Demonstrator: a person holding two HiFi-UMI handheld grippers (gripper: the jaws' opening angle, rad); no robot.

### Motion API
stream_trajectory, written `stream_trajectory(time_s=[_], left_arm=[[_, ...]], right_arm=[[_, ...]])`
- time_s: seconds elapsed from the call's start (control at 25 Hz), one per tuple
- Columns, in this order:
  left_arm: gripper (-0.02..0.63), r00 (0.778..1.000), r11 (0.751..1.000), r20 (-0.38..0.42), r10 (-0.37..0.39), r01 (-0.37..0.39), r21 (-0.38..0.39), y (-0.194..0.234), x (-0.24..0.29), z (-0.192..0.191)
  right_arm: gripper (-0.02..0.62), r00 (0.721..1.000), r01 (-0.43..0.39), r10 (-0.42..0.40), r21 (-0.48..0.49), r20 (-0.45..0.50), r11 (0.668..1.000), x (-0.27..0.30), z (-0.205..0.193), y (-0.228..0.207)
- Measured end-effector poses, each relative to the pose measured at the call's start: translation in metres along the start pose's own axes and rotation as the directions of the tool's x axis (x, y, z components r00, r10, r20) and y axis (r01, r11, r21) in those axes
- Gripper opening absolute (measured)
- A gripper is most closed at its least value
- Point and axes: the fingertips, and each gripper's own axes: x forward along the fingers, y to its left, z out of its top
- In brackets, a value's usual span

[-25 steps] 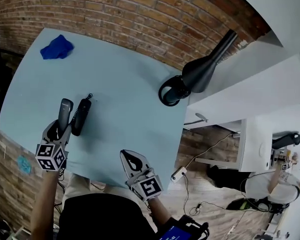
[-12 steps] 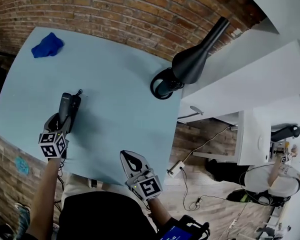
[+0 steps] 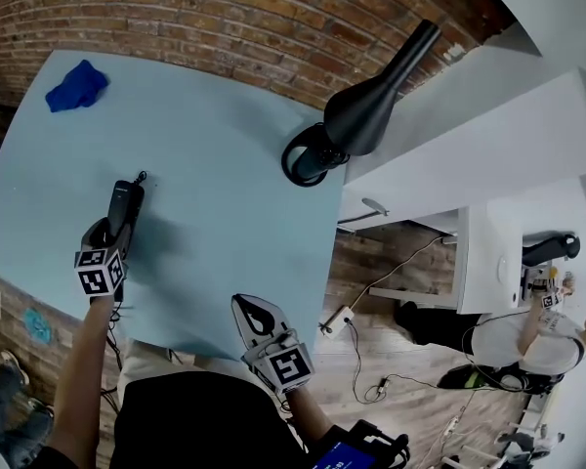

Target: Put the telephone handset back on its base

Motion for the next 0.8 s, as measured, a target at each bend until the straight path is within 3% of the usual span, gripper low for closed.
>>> stream_trajectory(time_s=[0.8], left_arm=[[0.273,0.997,0.991,-0.065,0.041,-0.032,0.129,-0.004,0.023,-0.021]], right_arm=[[0.012,1.0,0.0,0.0,0.008,-0.014,1.0,0.006,0.005,-0.009]])
